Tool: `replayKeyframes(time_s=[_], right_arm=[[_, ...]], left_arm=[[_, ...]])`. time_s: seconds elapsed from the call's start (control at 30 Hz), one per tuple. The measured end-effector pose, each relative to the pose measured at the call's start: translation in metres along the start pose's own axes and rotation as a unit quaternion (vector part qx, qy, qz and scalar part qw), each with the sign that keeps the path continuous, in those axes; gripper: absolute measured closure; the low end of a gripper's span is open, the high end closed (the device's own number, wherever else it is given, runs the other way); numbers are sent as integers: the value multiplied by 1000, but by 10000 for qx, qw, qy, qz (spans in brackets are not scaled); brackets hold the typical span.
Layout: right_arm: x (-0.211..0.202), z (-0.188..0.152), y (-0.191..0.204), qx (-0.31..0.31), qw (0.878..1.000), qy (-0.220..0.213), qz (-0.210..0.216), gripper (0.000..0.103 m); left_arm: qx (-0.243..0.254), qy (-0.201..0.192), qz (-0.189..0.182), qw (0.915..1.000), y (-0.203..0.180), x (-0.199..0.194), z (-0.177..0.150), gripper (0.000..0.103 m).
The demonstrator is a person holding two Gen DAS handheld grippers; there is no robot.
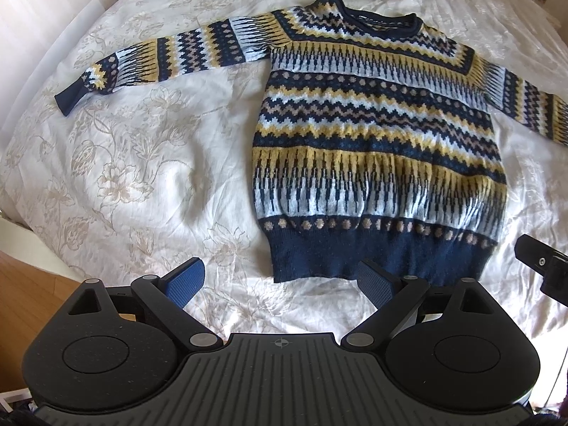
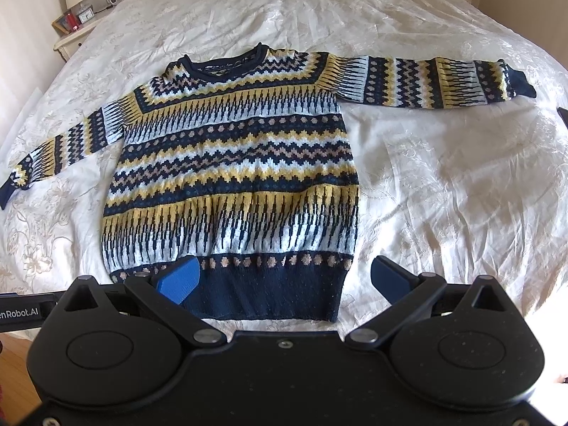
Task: Fold small clothes
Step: 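Move both grippers over the spread-out patterned sweater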
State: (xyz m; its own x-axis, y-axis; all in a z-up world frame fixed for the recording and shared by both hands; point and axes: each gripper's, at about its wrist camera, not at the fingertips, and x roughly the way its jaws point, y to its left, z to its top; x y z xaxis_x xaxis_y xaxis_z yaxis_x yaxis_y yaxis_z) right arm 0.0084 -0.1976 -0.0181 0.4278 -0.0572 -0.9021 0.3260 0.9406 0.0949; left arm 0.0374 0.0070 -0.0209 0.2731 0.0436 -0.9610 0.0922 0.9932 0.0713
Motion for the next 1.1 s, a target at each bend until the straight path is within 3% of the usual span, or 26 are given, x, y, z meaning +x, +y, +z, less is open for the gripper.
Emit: replayKeyframes(time_s=[0.63, 0.73, 0.83, 1.1], right_arm=[[39, 51, 14, 11, 9997, 251, -19, 1], [46, 61, 16, 34, 9997, 258, -29, 1], [52, 73, 17, 53, 9997, 239, -25, 1], [66, 97, 17, 181, 9997, 123, 81, 1]], left_arm=[[43, 194, -36, 9998, 1, 29, 62, 10], [54, 150, -60, 9999, 2, 33, 74, 11], [14, 74, -106, 9999, 5, 37, 87, 19], [47, -302, -153, 9994, 11, 51, 124, 22]])
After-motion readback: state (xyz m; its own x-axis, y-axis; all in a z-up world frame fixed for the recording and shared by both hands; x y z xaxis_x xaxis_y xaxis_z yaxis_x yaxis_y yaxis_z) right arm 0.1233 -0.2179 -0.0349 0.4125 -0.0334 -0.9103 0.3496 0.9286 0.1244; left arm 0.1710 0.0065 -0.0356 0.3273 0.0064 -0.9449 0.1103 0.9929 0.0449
